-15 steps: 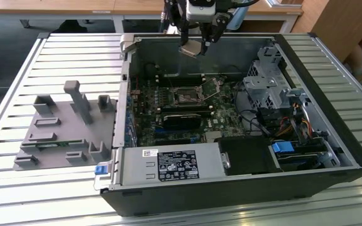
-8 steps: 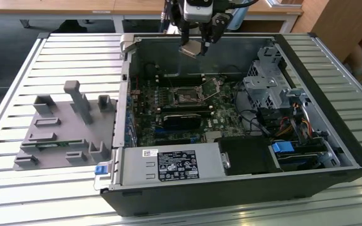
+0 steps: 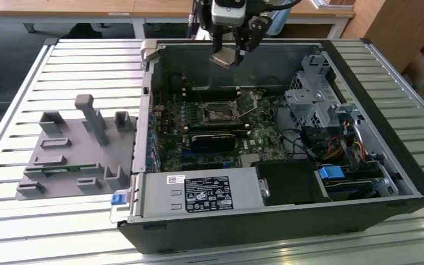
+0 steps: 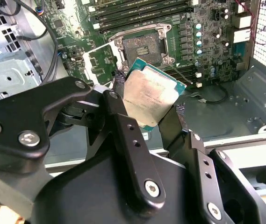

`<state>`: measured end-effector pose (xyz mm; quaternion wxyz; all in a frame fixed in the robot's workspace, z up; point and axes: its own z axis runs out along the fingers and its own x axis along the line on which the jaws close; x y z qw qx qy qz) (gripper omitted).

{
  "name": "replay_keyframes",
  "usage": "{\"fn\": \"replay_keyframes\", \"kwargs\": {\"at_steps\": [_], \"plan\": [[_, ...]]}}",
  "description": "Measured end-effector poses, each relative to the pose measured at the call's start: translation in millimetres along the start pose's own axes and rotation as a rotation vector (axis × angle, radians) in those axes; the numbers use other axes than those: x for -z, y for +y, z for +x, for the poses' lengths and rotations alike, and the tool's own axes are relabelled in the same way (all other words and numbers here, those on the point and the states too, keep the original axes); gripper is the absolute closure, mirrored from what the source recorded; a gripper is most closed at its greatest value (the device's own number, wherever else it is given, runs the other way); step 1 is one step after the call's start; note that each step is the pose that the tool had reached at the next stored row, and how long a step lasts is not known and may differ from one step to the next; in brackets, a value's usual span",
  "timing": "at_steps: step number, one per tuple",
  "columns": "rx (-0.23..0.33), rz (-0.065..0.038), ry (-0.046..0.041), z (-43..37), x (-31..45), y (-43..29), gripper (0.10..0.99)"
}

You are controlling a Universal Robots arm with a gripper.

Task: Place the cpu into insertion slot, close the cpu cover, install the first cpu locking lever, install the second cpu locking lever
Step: 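Place the cpu into insertion slot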

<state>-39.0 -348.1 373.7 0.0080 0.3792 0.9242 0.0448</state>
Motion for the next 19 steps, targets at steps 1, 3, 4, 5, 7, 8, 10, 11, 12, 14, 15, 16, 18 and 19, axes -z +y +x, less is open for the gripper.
{"fn": "replay_keyframes", "kwargs": {"at_steps": [1, 3, 4, 5, 7, 8, 10, 11, 12, 14, 15, 16, 18, 19], "plan": [[-0.008, 0.000, -0.0007, 0.0, -0.1, -0.1, 0.545], [-0.022, 0.000, -0.0020, 0.1, -0.3, -0.2, 0.545], [-0.029, -0.001, -0.0026, 0.2, -0.4, -0.2, 0.545], [-0.036, -0.001, -0.0032, 0.3, -0.5, -0.3, 0.545], [-0.047, -0.001, -0.0042, 0.4, -0.7, -0.5, 0.545], [-0.058, -0.001, -0.0052, 0.7, -0.9, -0.7, 0.545], [-0.071, -0.001, -0.0064, 0.9, -1.2, -1.0, 0.545], [-0.077, -0.001, -0.0069, 0.9, -1.2, -1.1, 0.545], [-0.083, -0.001, -0.0075, 1.0, -1.3, -1.2, 0.545], [-0.093, -0.002, -0.0083, 1.1, -1.5, -1.2, 0.545], [-0.097, -0.002, -0.0086, 1.1, -1.6, -1.2, 0.545], [-0.101, -0.002, -0.0090, 1.1, -1.7, -1.2, 0.545], [-0.108, -0.002, -0.0097, 1.1, -1.8, -1.3, 0.545], [-0.112, -0.002, -0.0100, 1.1, -1.9, -1.3, 0.545]]}}
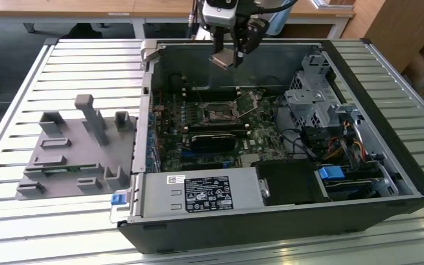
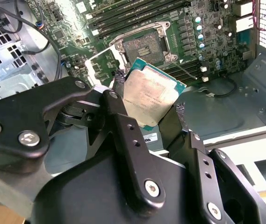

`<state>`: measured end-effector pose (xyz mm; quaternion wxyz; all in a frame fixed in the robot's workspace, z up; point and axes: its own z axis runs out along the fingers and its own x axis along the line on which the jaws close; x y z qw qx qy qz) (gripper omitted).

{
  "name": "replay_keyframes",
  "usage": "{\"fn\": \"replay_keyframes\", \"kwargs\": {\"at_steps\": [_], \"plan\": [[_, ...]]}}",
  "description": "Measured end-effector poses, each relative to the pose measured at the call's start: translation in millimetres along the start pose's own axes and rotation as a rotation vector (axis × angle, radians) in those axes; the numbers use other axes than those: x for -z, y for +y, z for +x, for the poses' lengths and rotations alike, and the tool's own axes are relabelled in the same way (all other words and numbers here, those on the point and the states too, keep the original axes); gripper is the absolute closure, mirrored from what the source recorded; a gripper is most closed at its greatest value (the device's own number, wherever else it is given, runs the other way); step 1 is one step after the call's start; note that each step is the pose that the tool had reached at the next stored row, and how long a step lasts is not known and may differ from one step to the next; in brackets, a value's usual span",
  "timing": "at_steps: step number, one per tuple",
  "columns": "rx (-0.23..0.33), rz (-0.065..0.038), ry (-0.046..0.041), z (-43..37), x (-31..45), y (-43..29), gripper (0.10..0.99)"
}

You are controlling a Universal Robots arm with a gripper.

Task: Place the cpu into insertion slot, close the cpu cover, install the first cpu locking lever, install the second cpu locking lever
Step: 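Place the cpu into insertion slot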

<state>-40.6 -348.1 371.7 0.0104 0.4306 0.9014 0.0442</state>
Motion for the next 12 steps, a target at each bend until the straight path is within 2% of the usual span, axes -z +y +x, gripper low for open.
{"fn": "replay_keyframes", "kwargs": {"at_steps": [12], "plan": [[-0.042, -0.001, -0.0038, 0.0, -0.9, -0.1, 0.545]]}}
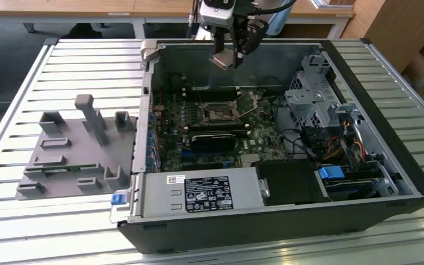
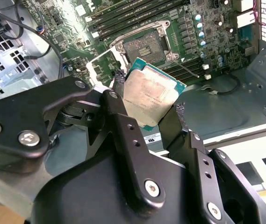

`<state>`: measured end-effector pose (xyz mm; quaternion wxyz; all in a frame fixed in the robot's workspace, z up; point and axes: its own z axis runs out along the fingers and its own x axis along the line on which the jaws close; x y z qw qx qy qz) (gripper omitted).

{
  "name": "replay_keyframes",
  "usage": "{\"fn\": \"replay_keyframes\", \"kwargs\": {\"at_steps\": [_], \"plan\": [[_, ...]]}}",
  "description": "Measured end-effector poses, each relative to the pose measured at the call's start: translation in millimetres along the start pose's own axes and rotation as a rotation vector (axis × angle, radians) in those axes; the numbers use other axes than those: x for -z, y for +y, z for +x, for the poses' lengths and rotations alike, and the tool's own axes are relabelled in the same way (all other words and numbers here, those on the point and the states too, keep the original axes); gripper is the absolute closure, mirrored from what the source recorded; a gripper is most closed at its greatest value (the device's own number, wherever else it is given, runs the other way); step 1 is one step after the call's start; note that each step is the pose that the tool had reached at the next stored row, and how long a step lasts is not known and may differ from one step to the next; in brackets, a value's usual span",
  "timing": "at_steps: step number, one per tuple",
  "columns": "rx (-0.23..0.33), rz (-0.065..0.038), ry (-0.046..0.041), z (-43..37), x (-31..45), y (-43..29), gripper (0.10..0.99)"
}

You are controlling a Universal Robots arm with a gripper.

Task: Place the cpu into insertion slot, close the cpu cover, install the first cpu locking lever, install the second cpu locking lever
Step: 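Place the cpu into insertion slot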

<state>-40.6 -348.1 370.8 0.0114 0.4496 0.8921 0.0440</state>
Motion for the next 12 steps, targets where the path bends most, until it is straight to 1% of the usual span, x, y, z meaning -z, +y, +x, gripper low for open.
{"fn": "replay_keyframes", "kwargs": {"at_steps": [12], "plan": [[-0.036, -0.001, -0.0032, 0.0, -0.6, -0.1, 0.545]]}}
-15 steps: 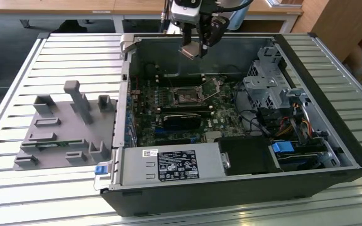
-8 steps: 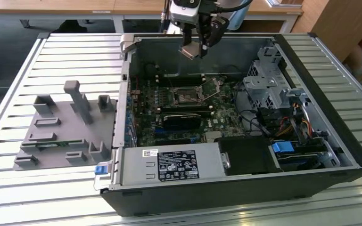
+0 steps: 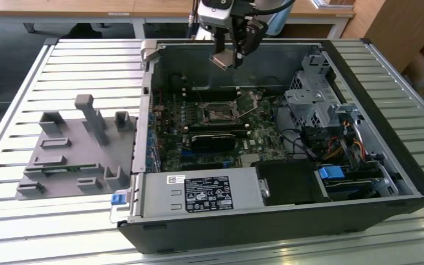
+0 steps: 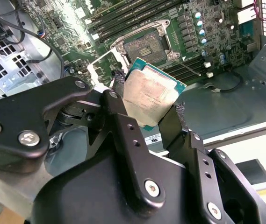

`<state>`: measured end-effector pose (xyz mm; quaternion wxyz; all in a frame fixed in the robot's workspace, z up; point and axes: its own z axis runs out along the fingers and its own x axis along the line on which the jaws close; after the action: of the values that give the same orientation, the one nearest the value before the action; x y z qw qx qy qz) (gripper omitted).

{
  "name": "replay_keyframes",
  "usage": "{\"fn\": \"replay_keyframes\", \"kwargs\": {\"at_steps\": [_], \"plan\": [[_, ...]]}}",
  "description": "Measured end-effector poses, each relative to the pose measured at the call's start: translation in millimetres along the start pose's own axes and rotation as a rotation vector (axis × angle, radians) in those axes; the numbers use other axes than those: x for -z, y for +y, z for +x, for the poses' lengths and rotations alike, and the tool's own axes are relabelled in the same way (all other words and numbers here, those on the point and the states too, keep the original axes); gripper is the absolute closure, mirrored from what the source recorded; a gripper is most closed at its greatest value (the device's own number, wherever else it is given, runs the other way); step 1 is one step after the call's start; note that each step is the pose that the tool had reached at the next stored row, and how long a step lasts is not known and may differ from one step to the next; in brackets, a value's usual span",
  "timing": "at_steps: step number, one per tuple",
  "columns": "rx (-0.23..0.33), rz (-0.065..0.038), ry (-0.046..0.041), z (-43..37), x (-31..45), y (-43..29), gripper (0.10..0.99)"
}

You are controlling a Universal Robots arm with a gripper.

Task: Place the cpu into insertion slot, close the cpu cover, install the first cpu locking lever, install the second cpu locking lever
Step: 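Place the cpu into insertion slot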

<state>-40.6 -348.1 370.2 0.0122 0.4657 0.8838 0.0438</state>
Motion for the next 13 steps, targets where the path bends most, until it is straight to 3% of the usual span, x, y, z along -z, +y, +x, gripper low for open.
{"fn": "replay_keyframes", "kwargs": {"at_steps": [13], "plan": [[-0.040, -0.001, -0.0035, 0.1, -0.4, -0.2, 0.545]]}}
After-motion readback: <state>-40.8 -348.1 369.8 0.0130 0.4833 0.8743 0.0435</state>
